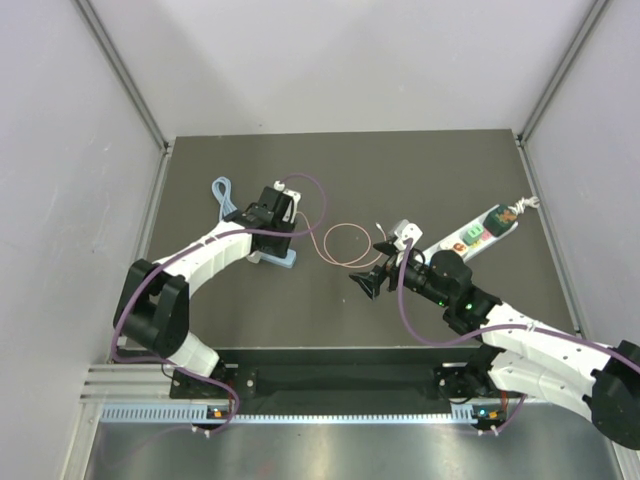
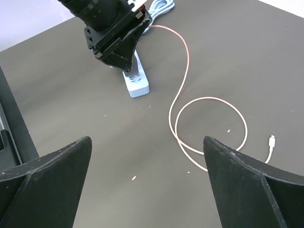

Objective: Insert the plug

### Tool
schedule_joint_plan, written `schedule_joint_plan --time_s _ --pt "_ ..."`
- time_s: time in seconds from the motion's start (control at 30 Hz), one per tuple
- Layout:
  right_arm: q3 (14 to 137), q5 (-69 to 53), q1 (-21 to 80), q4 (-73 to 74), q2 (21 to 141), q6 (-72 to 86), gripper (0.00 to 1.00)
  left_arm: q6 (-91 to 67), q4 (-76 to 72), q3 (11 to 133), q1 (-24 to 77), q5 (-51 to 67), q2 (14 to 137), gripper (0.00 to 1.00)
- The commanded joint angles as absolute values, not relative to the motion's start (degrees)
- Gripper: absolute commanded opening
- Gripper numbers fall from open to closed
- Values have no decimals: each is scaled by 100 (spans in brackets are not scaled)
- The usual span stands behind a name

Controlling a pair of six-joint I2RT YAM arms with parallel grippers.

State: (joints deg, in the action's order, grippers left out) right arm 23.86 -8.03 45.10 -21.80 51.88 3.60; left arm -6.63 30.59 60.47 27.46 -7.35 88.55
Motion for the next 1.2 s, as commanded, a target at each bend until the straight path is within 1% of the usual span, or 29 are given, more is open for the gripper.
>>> schedule_joint_plan --time_s 0.0,0.6,0.9,1.17 --pt "2478 -844 4474 -2391 5080 325 100 -229 2927 6222 2672 -1081 8596 0" --pt "2435 -853 4474 -2391 4992 290 99 211 2654 6135 2347 -844 8815 0" --pt "2487 -835 4474 -2373 5106 264 100 105 2830 6188 2312 -668 8982 0" --pt "2505 -844 4482 -2373 5159 237 100 26 2655 5933 2312 -642 9009 0"
